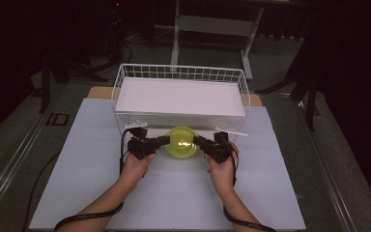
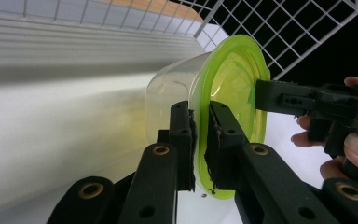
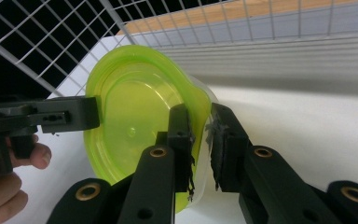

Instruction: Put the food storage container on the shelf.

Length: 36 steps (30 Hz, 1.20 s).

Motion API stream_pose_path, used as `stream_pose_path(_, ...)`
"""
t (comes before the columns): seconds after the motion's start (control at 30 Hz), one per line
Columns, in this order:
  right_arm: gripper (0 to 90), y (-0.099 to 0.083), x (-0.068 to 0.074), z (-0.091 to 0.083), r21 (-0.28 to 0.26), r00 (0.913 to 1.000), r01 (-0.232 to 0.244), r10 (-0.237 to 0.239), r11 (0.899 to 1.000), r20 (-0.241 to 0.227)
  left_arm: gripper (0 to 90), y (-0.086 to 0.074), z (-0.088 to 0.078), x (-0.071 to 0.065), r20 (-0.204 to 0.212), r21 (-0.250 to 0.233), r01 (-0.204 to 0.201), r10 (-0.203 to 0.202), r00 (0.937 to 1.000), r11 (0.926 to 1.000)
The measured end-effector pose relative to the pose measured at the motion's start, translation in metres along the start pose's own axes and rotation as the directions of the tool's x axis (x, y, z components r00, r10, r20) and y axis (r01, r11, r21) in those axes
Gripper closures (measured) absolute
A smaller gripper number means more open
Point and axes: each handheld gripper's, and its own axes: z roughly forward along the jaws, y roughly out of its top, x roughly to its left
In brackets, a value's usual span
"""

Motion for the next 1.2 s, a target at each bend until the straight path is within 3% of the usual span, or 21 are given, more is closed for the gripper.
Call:
stream_pose_path(0.27, 79.1, 0.002, -0.006, 0.011, 0.012, 0.9997, -0.012, 0.012, 1.000, 0.020, 82.1, 0.000, 0.008, 0.006, -0.030, -0.006, 0.015, -0.015, 0.9994, 0.9999)
stream_pose_path(0.37, 79.0, 0.003, -0.007, 0.015, 0.007, 0.9996, -0.022, 0.022, 1.000, 0.020, 82.1, 0.001, 0.009, 0.009, -0.019, -0.020, 0.038, -0.039, 0.9991, 0.9991)
stream_pose_path(0.5, 77.9, 0.007, -0.008, 0.018, 0.009, 0.9998, -0.018, 0.018, 1.000, 0.011, 81.7, 0.003, 0.011, 0.011, -0.031, -0.028, 0.042, -0.043, 0.9986, 0.9987)
stream_pose_path(0.6, 71.8, 0.007, -0.008, 0.019, 0.001, 0.9984, -0.004, 0.004, 1.000, 0.057, 81.6, 0.006, 0.013, 0.007, -0.039, -0.033, 0.041, -0.043, 0.9983, 0.9986)
stream_pose_path(0.63, 71.8, 0.007, -0.008, 0.020, -0.001, 0.9979, -0.002, 0.003, 1.000, 0.064, 81.6, 0.007, 0.013, 0.007, -0.048, -0.030, 0.023, -0.025, 0.9985, 0.9993)
stream_pose_path(0.73, 72.1, 0.004, -0.009, 0.023, 0.008, 0.9981, -0.013, 0.013, 1.000, 0.060, 81.7, 0.009, 0.015, 0.007, -0.056, -0.026, 0.025, -0.026, 0.9981, 0.9994)
stream_pose_path(0.8, 72.3, 0.002, -0.008, 0.024, 0.007, 0.9982, -0.018, 0.018, 1.000, 0.057, 81.6, 0.009, 0.015, 0.011, -0.053, -0.031, 0.057, -0.058, 0.9969, 0.9979)
stream_pose_path(0.97, 70.8, -0.002, -0.009, 0.025, -0.016, 0.9966, -0.050, 0.051, 0.999, 0.065, 81.2, 0.008, 0.013, 0.018, -0.043, -0.046, 0.069, -0.071, 0.9966, 0.9966)
stream_pose_path(1.13, 70.2, 0.000, -0.008, 0.026, -0.022, 0.9969, -0.051, 0.052, 0.998, 0.060, 75.9, 0.009, 0.015, 0.019, -0.057, -0.066, 0.122, -0.126, 0.9903, 0.9903)
stream_pose_path(1.2, 69.9, 0.001, -0.006, 0.025, -0.028, 0.9970, -0.050, 0.052, 0.998, 0.058, 75.8, 0.009, 0.016, 0.020, -0.058, -0.066, 0.113, -0.117, 0.9914, 0.9914)
